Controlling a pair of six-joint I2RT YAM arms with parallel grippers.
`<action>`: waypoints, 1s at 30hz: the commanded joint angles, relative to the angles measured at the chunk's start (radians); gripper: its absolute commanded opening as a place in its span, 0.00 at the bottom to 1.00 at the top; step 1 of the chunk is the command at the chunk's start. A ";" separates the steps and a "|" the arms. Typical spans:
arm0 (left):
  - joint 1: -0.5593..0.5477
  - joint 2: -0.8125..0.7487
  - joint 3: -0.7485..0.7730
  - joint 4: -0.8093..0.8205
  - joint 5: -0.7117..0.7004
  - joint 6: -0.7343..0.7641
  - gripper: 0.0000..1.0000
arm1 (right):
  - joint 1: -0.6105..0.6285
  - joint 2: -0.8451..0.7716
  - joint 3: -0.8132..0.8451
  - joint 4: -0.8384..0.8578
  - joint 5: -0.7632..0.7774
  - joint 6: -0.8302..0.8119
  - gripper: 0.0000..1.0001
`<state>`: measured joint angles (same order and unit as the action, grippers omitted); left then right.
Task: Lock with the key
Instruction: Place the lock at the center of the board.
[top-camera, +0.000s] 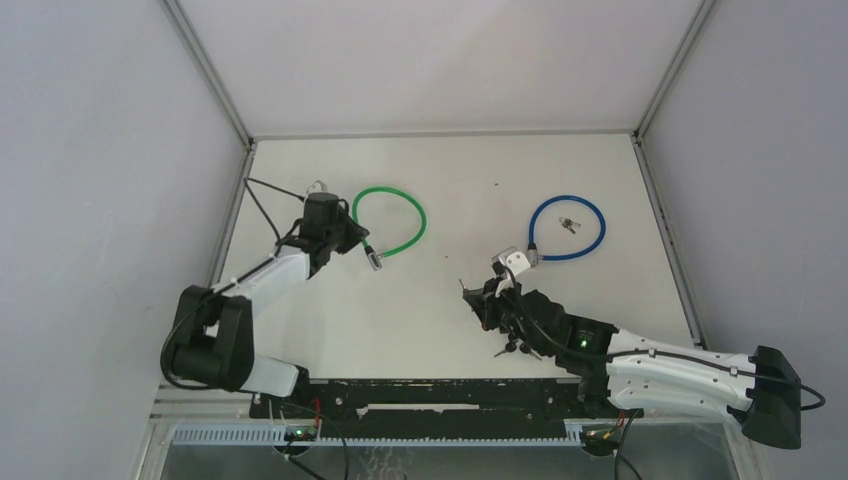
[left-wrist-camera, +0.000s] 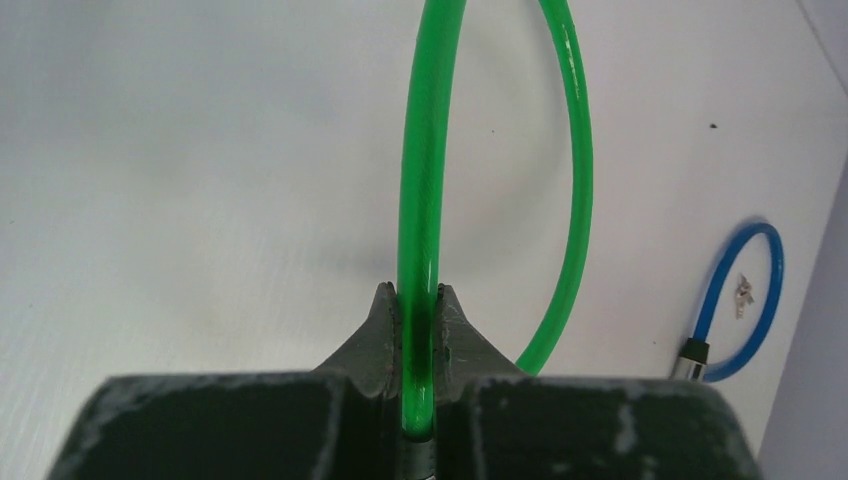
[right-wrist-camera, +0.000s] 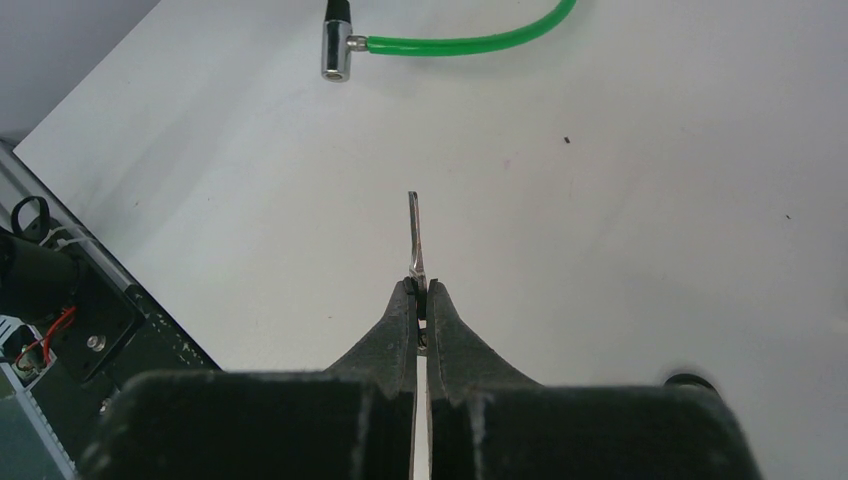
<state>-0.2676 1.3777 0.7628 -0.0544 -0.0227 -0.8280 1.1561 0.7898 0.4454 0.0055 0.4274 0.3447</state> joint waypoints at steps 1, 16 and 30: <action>0.003 0.088 0.112 0.039 -0.016 0.030 0.00 | -0.011 -0.005 0.019 0.028 -0.001 0.017 0.00; 0.004 0.340 0.306 -0.222 -0.071 0.062 0.35 | -0.060 0.055 0.062 0.034 -0.065 0.047 0.00; -0.007 0.135 0.301 -0.288 -0.144 0.098 0.67 | -0.250 0.301 0.231 0.110 -0.360 0.137 0.00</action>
<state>-0.2680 1.6814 1.0271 -0.3225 -0.1165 -0.7654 0.9733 0.9874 0.5610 0.0231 0.2241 0.4183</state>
